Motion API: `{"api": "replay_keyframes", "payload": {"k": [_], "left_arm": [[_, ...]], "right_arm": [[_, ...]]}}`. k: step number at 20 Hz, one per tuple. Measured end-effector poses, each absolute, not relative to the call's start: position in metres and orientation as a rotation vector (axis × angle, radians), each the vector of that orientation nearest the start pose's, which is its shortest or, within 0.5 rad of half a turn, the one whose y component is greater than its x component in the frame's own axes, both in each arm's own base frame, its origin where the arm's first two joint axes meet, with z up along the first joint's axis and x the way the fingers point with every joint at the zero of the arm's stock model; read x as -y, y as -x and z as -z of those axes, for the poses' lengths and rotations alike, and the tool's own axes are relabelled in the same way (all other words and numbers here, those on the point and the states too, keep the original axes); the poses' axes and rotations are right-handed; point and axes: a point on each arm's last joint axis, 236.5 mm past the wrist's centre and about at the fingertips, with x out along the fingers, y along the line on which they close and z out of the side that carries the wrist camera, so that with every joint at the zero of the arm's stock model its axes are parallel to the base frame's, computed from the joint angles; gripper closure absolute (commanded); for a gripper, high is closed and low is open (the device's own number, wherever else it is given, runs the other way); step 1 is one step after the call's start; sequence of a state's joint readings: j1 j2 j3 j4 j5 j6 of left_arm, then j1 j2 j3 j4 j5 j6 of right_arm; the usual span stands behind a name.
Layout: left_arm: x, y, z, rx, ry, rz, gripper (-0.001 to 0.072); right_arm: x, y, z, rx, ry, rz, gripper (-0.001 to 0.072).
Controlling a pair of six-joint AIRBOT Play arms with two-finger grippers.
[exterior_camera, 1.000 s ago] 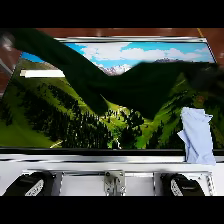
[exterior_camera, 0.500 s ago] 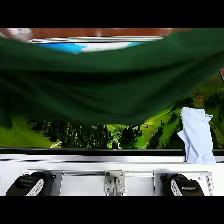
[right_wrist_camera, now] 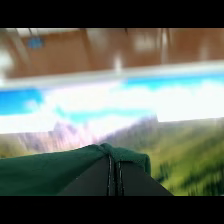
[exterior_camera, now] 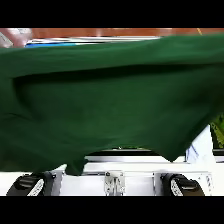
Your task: Fold the shirts.
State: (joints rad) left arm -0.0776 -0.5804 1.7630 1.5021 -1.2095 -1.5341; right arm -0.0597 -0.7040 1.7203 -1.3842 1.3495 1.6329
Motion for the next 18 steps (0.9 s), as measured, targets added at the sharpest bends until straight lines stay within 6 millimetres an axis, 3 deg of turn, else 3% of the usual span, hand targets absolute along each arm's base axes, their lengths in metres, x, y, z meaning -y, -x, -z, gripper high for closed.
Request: {"api": "replay_keyframes", "payload": {"k": [5,7,9,11,14,18], "left_arm": [[0.009,-0.265,-0.353,-0.406,-0.061,0.034,0.0675],[0.008,-0.309,-0.293,-0.529,-0.081,0.019,0.0675],[0.009,-0.352,-0.241,-0.618,-0.074,0.007,0.0674],[0.010,-0.389,-0.195,-0.693,-0.047,-0.011,0.0674],[0.019,-0.436,-0.133,-0.778,0.022,-0.016,0.0674],[0.044,-0.479,-0.070,-0.825,0.157,0.019,0.0674]], "right_arm": [[-0.013,-0.322,-0.250,-0.826,-0.159,-0.038,0.0642],[-0.008,-0.361,-0.191,-0.919,-0.176,-0.014,0.0642],[-0.005,-0.406,-0.146,-0.936,-0.222,0.011,0.0642],[-0.009,-0.451,-0.115,-0.888,-0.303,0.012,0.0642],[-0.017,-0.508,-0.097,-0.751,-0.459,0.008,0.0641],[-0.012,-0.546,-0.073,-0.666,-0.557,0.035,0.0641]]}}
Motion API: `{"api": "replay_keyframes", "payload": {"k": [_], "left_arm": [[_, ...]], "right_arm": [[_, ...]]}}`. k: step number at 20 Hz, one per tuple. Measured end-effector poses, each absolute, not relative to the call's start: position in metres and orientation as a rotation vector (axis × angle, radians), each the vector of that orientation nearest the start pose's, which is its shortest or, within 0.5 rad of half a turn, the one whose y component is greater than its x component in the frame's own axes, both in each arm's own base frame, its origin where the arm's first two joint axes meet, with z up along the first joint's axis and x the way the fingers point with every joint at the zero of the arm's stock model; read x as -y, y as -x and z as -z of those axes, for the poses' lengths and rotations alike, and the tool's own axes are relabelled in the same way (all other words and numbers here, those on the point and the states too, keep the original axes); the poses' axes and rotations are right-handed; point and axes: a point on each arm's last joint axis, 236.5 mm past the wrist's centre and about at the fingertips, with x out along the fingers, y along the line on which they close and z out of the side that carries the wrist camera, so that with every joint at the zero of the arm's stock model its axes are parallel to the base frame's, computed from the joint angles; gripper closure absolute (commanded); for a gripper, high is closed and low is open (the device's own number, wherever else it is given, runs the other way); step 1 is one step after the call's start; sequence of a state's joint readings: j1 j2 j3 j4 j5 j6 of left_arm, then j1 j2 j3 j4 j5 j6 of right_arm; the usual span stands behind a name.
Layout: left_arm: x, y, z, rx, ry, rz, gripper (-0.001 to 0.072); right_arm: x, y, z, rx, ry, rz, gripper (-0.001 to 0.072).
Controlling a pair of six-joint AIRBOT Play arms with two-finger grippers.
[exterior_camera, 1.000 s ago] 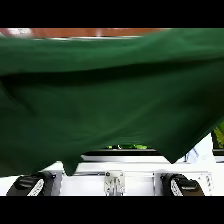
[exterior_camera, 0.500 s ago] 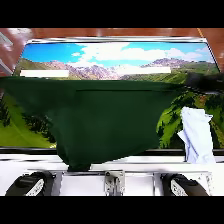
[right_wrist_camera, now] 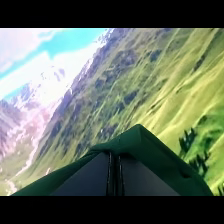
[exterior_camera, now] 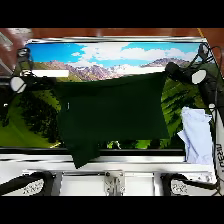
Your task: Fold the shirts.
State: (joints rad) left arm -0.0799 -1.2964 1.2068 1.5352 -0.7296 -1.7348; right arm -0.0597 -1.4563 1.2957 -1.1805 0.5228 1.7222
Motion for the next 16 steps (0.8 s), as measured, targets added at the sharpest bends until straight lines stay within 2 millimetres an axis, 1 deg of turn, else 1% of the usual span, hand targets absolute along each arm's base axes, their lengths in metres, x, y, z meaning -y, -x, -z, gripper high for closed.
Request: {"api": "replay_keyframes", "payload": {"k": [2,3,4,5,6,7,8,9,10,11,12,13,14,15,16], "left_arm": [[0.054,-0.490,-0.044,-0.850,0.230,0.029,0.0673],[0.060,-0.493,-0.032,-0.873,0.265,0.033,0.0672],[0.064,-0.493,-0.021,-0.897,0.296,0.035,0.0615],[0.068,-0.491,-0.012,-0.924,0.321,0.038,0.0453],[0.071,-0.488,-0.005,-0.955,0.339,0.039,0.0286],[0.070,-0.484,-0.001,-0.987,0.358,0.037,0.0163],[0.067,-0.479,-0.001,-1.016,0.368,0.031,0.0111],[0.060,-0.473,-0.002,-1.056,0.363,0.032,0.0111],[0.052,-0.463,-0.005,-1.101,0.351,0.037,0.0111],[0.042,-0.455,-0.010,-1.136,0.343,0.041,0.0110],[0.029,-0.440,-0.015,-1.185,0.331,0.042,0.0108],[0.015,-0.420,-0.016,-1.247,0.327,0.038,0.0036],[0.002,-0.398,-0.016,-1.301,0.337,0.036,-0.0005],[-0.008,-0.376,-0.013,-1.351,0.357,0.031,-0.0004],[-0.013,-0.352,-0.007,-1.402,0.395,0.030,-0.0004]], "right_arm": [[-0.013,-0.550,-0.051,-0.699,-0.576,0.045,0.0641],[-0.015,-0.549,-0.038,-0.730,-0.582,0.048,0.0636],[-0.018,-0.546,-0.024,-0.774,-0.590,0.047,0.0531],[-0.020,-0.542,-0.014,-0.809,-0.595,0.047,0.0128],[-0.023,-0.539,-0.007,-0.840,-0.600,0.044,0.0027],[-0.024,-0.536,-0.005,-0.857,-0.605,0.039,0.0026],[-0.025,-0.530,-0.007,-0.879,-0.597,0.029,0.0026],[-0.021,-0.524,-0.013,-0.893,-0.573,0.016,0.0026],[-0.013,-0.517,-0.022,-0.906,-0.534,0.010,0.0030],[0.000,-0.504,-0.028,-0.941,-0.483,0.010,0.0033],[0.015,-0.487,-0.032,-0.988,-0.434,0.020,0.0103],[0.034,-0.466,-0.034,-1.047,-0.386,0.035,0.0122],[0.052,-0.441,-0.032,-1.121,-0.347,0.048,0.0117],[0.069,-0.412,-0.027,-1.209,-0.324,0.057,0.0117],[0.083,-0.385,-0.022,-1.282,-0.331,0.067,0.0117]]}}
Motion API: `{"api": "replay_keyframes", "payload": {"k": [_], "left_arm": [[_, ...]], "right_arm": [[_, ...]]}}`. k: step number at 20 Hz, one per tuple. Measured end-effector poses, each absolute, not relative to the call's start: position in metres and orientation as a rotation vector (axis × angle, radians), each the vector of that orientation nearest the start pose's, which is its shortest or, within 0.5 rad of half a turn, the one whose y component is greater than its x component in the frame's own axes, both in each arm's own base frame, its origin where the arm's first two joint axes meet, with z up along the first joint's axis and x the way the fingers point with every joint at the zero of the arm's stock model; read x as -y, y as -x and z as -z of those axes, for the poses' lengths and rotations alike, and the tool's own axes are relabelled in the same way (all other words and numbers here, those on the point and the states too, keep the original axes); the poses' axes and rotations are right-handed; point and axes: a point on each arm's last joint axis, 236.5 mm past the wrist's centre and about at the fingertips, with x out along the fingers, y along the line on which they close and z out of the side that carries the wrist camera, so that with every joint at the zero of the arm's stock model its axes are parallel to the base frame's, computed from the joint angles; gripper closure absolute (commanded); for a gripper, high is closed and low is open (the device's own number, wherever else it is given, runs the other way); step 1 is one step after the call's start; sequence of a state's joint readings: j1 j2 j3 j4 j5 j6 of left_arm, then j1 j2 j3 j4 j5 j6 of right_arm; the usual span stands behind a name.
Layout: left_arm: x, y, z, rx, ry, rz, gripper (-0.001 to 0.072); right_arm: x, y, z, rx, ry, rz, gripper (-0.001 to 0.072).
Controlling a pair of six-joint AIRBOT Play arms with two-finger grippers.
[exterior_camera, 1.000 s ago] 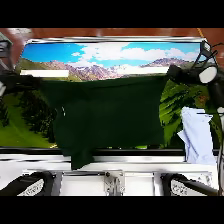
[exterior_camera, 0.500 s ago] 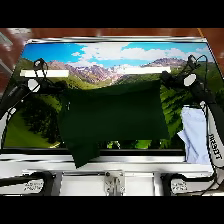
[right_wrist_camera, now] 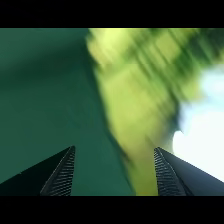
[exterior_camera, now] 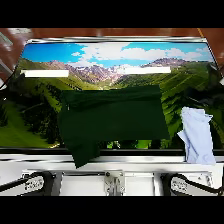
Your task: Fold the shirts.
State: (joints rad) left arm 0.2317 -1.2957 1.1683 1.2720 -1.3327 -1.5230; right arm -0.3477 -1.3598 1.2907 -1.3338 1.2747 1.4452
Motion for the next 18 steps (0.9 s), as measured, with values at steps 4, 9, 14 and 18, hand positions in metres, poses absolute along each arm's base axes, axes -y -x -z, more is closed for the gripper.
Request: {"api": "replay_keyframes", "payload": {"k": [4,9,14,18], "left_arm": [[0.000,-0.257,0.037,-1.558,0.579,0.084,0.0001],[0.034,-0.214,0.080,-1.572,0.748,0.121,0.0001],[0.052,-0.214,0.098,-1.553,0.784,0.133,0.0082],[0.063,-0.225,0.108,-1.524,0.782,0.135,0.0133]], "right_arm": [[0.094,-0.307,0.002,-1.441,-0.529,0.046,0.0117],[0.070,-0.277,0.024,-1.482,-0.707,-0.024,0.0117],[0.063,-0.280,0.030,-1.444,-0.767,-0.036,0.0117],[0.060,-0.279,0.031,-1.444,-0.785,-0.038,0.0117]]}}
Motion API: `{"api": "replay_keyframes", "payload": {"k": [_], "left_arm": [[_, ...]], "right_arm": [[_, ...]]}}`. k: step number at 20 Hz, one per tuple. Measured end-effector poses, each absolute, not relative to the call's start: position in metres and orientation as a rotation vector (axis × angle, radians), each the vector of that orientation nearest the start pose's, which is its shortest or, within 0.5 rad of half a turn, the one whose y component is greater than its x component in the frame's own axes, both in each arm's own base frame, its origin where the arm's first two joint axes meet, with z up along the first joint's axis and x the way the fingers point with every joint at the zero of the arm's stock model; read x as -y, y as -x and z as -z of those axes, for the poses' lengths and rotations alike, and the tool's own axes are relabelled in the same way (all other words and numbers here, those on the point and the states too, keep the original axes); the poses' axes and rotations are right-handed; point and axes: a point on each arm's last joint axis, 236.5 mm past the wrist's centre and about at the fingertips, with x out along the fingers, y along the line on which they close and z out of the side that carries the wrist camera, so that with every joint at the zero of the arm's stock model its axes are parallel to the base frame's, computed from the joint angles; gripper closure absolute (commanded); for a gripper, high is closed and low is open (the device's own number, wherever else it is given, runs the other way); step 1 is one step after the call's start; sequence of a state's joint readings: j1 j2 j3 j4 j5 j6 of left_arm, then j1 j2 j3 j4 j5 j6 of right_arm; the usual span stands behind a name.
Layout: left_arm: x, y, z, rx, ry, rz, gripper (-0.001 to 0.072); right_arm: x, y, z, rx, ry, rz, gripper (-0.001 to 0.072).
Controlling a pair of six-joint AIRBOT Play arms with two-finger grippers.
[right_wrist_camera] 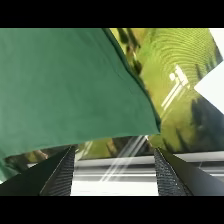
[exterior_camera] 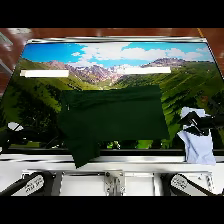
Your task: Fold the shirts.
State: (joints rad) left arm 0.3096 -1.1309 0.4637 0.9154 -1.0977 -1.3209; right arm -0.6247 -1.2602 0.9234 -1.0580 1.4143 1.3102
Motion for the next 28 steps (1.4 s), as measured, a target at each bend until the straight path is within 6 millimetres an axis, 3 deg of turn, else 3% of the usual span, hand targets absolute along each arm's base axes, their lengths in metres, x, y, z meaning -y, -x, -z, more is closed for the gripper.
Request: {"api": "replay_keyframes", "payload": {"k": [2,4,8,15,24,28], "left_arm": [[0.066,-0.228,0.112,-1.520,0.794,0.130,0.0172],[0.067,-0.229,0.118,-1.530,0.798,0.124,0.0443],[0.067,-0.231,0.123,-1.531,0.799,0.115,0.0673],[0.071,-0.236,0.111,-1.536,0.769,0.188,0.0673],[0.073,-0.240,0.091,-1.490,0.737,0.229,0.0674],[0.072,-0.242,0.085,-1.465,0.728,0.232,0.0673]], "right_arm": [[0.058,-0.277,0.030,-1.454,-0.797,-0.042,0.0117],[0.056,-0.276,0.030,-1.462,-0.807,-0.043,0.0117],[0.052,-0.266,0.034,-1.499,-0.816,-0.044,0.0081],[0.039,-0.243,0.075,-1.604,-0.871,-0.053,0.0082],[0.031,-0.253,0.103,-1.605,-0.947,-0.070,0.0083],[0.020,-0.256,0.114,-1.636,-0.864,-0.090,0.0083]]}}
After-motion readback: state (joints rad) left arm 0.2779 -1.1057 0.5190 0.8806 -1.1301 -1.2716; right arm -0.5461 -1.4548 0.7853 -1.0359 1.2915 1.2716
